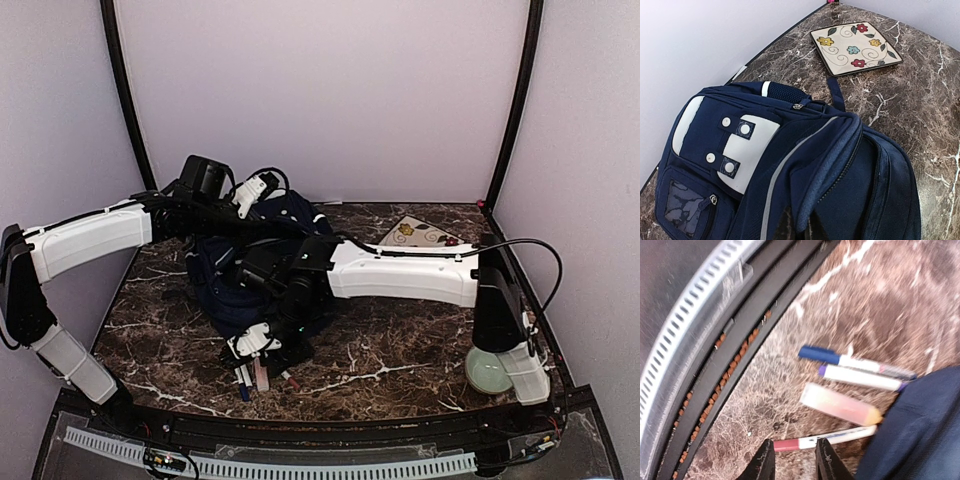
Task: Pack the student bag
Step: Move the student bag to the center of the board.
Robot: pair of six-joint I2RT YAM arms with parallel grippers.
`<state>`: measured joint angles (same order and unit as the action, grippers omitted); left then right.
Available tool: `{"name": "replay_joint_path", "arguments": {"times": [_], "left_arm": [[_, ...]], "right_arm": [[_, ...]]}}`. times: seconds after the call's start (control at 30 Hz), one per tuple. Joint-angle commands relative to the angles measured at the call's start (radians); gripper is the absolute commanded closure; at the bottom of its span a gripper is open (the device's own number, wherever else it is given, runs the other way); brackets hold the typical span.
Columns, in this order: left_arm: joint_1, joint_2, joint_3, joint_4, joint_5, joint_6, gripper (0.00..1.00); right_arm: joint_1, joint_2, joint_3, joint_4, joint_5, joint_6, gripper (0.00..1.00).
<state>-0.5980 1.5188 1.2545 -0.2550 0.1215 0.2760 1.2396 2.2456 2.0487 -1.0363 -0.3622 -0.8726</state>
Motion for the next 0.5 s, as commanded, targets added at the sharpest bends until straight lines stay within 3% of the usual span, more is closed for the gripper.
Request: {"name": "replay_joint_path", "arguments": {"times": [0.0,0.27,0.47], "left_arm": [[0.005,-0.027,0.019,0.115,0.05,-0.026,1.0],[0.005,-0.001,0.026,0.115,0.076,-0.052,1.0],[0.006,0.01,0.029,0.115,0.087,-0.059,1.0]], "right_arm": [[-0.029,-0.053,-0.138,0.109,0.055,0.062,0.73],[-0.14,-0.068,-0.277,0.317,0.312,0.14,0.78],[-0.227,-0.063,-0.232,0.327,0.323,0.222,0.78]]}}
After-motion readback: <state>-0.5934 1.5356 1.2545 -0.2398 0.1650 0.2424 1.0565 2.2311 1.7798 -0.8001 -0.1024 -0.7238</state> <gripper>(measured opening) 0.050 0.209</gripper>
